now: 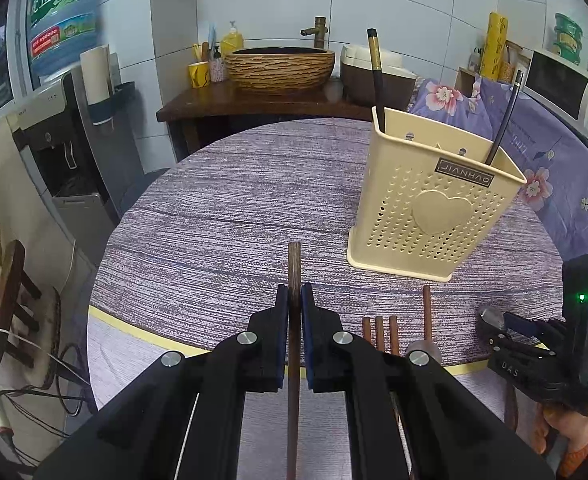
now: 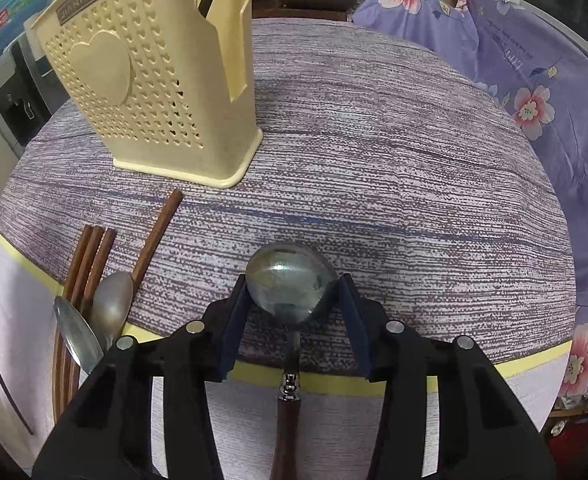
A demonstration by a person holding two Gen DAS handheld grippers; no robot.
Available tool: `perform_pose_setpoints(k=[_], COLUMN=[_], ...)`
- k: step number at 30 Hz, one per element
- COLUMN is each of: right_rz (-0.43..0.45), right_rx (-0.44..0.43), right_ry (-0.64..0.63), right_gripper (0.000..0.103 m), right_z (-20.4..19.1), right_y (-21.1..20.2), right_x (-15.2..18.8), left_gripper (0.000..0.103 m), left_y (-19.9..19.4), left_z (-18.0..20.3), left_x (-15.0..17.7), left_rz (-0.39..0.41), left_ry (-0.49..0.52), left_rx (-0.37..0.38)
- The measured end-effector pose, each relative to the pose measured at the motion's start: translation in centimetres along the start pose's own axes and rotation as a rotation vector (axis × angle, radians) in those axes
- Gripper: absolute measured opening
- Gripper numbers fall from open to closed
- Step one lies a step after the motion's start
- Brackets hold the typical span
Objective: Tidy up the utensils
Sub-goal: 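Carry the brown chopstick and the ladle up over the cream holder with both tools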
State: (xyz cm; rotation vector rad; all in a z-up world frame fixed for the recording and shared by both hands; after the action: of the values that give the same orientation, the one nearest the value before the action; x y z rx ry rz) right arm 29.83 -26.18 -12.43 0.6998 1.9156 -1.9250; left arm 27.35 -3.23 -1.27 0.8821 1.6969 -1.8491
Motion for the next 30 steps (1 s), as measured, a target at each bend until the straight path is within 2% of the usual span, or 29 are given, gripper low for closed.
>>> perform_pose_setpoints(k=[2,5,10,14,17,18,19,26,30], right_rz=[0.000,0.045,0.177,0.276,0.324,0.335,0.335,0.322,0.261], right_rx=[-0.007,-0.078,-0.160,-0.177,-0.157,-0.156,-0.145,-0.126,-0.181], right_ry=[-0.003,0.050,0.072,0.054,0.049,0.046,0.041,0.066,0.072], right_gripper=[0.045,0.045,0.045,0.044,0.044,0.035,0.004,0.003,0.007], right_z=[0.2,1.1,2.1,2.7,2.9,2.8,2.8,3.8,3.5], right_y=[0.0,-1.3,-7.2,-11.5,-12.8,-13.0,-13.0,-12.3,-10.6], right_x=[-0.1,-0.3,-0.2,0.7,0.8,0.8,0.8,0.6,0.2], left_gripper=[0.008,0.008,0.008,0.008,0.008,0.008,0.008,0.008,0.008], left_y=[0.0,-0.2,-1.9,-3.4,-4.2,-4.3,-4.4,-4.4,-4.5], left_z=[0.0,-0.3,-0.7,-1.1,-1.0,-0.9,-0.8,-0.7,-1.0], left_x=[0.0,0.0,-0.6,-1.1,-1.4,-1.5,-1.5,-1.4,-1.4], left_rz=[0.001,0.007,0.047,0.088,0.116,0.122,0.125,0.129,0.129], left_ry=[-0.001,-0.006,-0.019,-0.039,-0.043,-0.041,-0.037,-0.039,-0.039], left_rx=[0.001,0.006,0.023,0.038,0.037,0.036,0.038,0.045,0.047])
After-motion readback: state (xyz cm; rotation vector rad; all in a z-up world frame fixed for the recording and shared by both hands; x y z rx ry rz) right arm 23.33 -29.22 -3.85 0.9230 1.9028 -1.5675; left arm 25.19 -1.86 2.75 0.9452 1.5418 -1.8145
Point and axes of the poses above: each gripper's, at about its wrist camera, not at the fingertips, and y roughly the way its jaws point, z to its right, x to its underside, the point moved 2 cm from there along y, roughly the way its jaws point, and after that the axes turned 3 degrees about z, right-handed, at the moved point
